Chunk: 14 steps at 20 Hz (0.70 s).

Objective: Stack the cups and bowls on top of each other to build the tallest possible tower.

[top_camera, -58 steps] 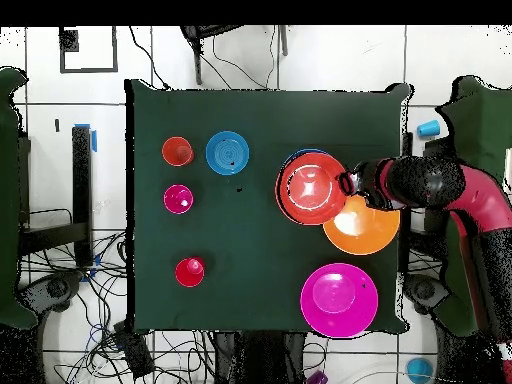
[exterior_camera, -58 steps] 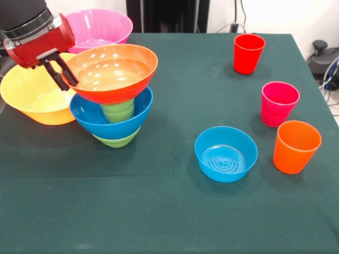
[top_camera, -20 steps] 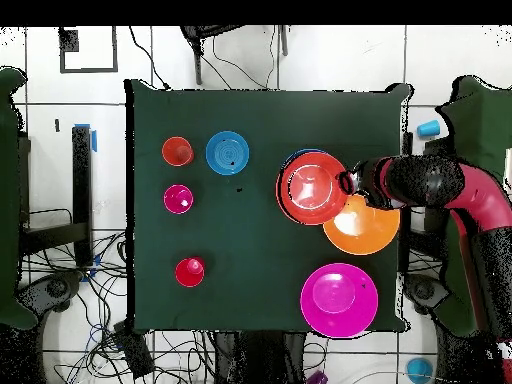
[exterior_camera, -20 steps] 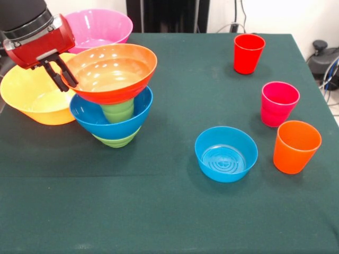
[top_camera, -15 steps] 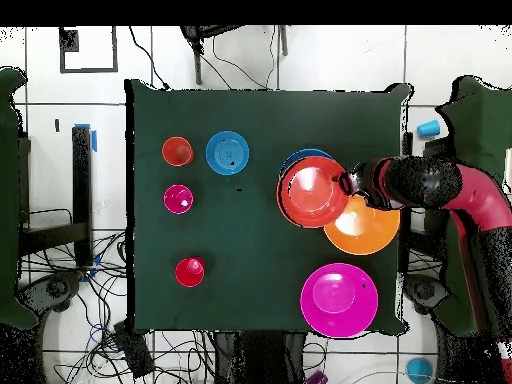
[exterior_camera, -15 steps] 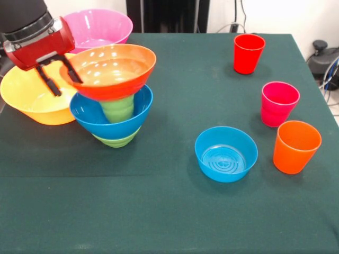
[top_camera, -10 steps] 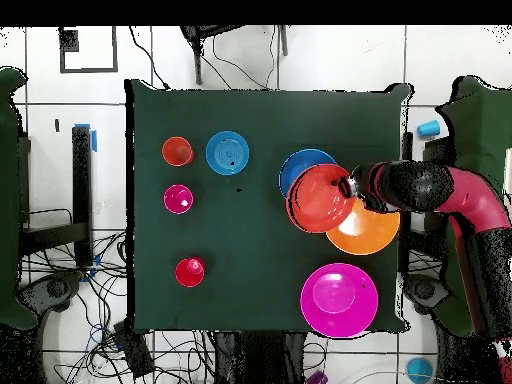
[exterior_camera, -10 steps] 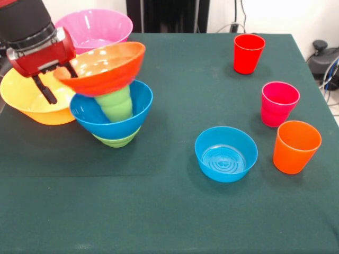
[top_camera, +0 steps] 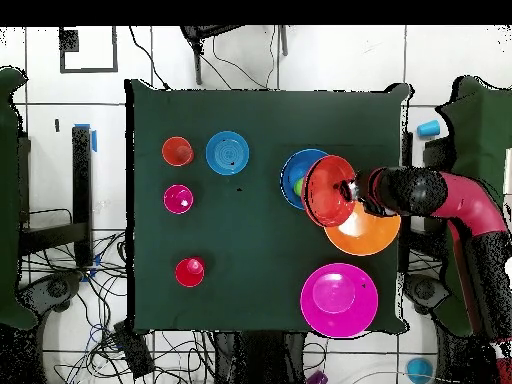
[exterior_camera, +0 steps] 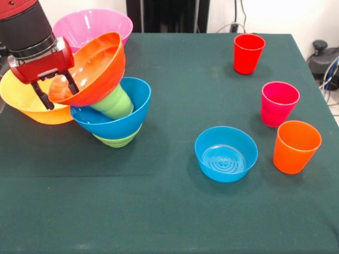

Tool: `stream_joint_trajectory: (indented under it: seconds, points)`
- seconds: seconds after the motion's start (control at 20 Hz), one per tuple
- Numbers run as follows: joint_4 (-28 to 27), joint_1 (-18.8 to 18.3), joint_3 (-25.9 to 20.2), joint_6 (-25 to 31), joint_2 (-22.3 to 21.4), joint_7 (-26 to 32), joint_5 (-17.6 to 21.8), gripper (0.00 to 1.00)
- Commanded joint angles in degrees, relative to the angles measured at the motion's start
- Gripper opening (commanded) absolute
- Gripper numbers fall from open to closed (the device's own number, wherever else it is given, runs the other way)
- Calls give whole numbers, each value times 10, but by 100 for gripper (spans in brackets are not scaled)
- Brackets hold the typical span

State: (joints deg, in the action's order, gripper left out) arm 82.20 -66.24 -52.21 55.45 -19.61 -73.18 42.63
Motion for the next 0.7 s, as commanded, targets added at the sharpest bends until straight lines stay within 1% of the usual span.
stream_joint_trajectory:
  seconds: [0.05, 0.55, 0.7]
  points:
    - [-10, 37, 48, -22, 21, 113, 53, 100]
    - [-7, 37, 46, -31, 17, 106, 56, 100]
    - [6, 34, 44, -35, 2, 98, 56, 100]
